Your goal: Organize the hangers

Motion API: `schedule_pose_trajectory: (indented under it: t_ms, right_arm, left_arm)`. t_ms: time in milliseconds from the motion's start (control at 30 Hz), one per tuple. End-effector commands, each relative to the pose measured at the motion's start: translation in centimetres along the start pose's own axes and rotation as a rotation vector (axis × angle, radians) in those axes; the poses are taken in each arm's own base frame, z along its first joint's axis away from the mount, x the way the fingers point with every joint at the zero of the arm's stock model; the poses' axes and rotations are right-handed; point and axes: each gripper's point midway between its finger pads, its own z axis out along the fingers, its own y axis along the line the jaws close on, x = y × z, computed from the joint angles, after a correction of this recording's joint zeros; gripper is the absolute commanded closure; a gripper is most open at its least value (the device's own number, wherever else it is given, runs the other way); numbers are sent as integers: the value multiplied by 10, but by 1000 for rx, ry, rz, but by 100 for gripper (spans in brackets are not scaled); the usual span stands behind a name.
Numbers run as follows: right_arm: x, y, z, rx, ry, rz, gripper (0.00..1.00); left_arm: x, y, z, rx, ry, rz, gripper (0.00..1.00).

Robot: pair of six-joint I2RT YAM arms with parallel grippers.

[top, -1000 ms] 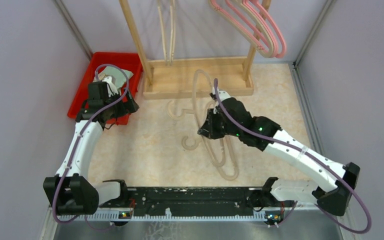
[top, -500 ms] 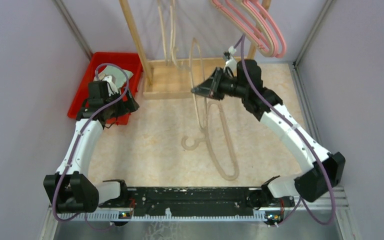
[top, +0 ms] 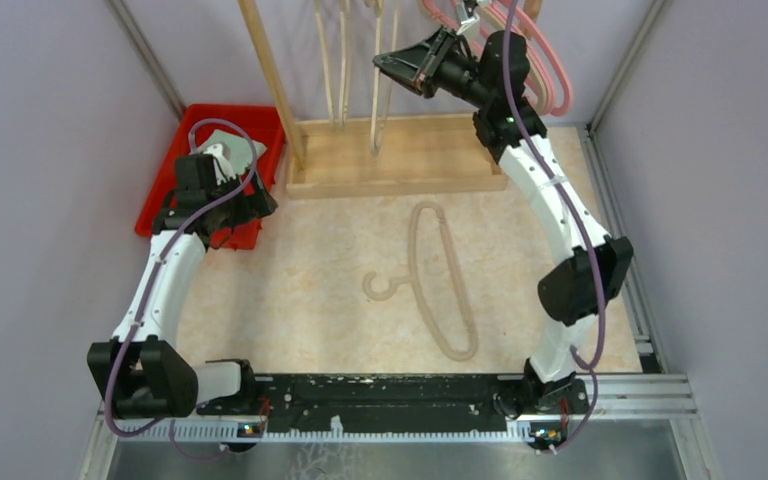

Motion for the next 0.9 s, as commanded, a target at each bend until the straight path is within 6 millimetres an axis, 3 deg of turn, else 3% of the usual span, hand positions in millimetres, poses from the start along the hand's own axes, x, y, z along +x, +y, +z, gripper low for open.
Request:
schedule_pose_trajectory:
  t_ms: [0,233,300,533,733,867]
  right_arm:
    - [-36,18,20,-123,-84,78,100]
    - [-75,38,37,-177,-181,160,100]
    - [-82,35,42,-179,-196,180,100]
    - [-80,-4,46,-76,-221,297,100]
    - [-68,-43,34,21,-235,464,100]
    - [-66,-53,25,53,-244,473,100]
  left_arm:
    - [-19,-1,-2,-6,-47,15,0]
    - [-20,3,1,-24,-47,17,0]
    - [-20,4,2,-26,-48,16,0]
    - [-21,6,2,-31,-47,17,0]
    - [-19,8,2,-39,-45,22,0]
    - [-18,9,2,-39,-45,21,0]
